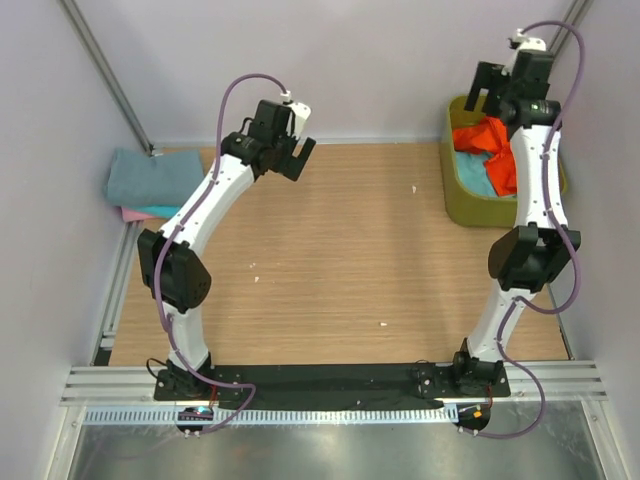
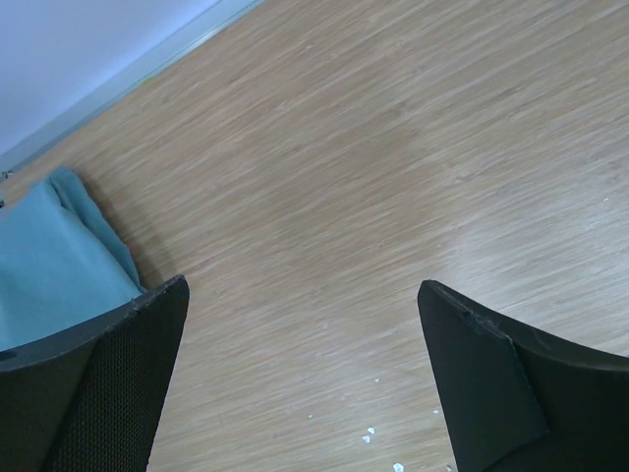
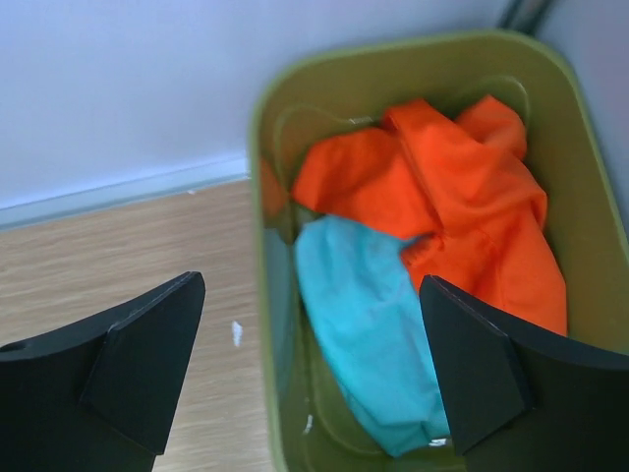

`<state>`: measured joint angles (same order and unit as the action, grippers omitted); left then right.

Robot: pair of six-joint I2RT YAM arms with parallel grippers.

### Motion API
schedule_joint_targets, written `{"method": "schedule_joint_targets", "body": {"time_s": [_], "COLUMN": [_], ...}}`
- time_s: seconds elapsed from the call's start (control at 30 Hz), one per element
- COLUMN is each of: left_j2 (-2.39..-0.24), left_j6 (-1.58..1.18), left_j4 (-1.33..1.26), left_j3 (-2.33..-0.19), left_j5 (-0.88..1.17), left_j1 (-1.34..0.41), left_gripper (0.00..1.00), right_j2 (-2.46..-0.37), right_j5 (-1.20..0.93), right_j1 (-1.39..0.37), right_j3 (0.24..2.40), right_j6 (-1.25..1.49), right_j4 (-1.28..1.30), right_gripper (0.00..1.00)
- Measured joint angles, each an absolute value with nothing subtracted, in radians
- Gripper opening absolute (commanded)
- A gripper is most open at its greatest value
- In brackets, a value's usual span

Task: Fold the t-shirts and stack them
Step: Grab the tshirt from the pile

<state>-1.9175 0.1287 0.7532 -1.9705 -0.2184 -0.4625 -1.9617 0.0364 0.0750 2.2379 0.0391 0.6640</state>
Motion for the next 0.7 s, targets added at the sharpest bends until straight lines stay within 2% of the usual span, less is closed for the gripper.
{"method": "schedule_joint_targets", "body": {"time_s": [0.13,0.3,0.7], "left_j2": [-1.917,-1.917,-1.913], "left_j6": [0.143,0.134,0.113], "left_j4": [0.764,0.783,0.804], "left_j3": [-1.971,-1.971,-1.901], "left_j5": [-0.208,-0.177,-0.146], "left_j1": [-0.463,-0.463,-0.463], "left_gripper": [1.00,1.00,1.00], "right_j2": [-2.013,-2.107,-2.332], "right_j5": [-0.023,-0.105,-0.175], "right_j1": [0.176,0.216,0.303], "right_j3": [2.201,2.178,2.271], "right_j6": [0.067,0.081,0.057], "right_j4": [0.686,0.711,0.709], "right_gripper": [0.96,0.90,0.89]}}
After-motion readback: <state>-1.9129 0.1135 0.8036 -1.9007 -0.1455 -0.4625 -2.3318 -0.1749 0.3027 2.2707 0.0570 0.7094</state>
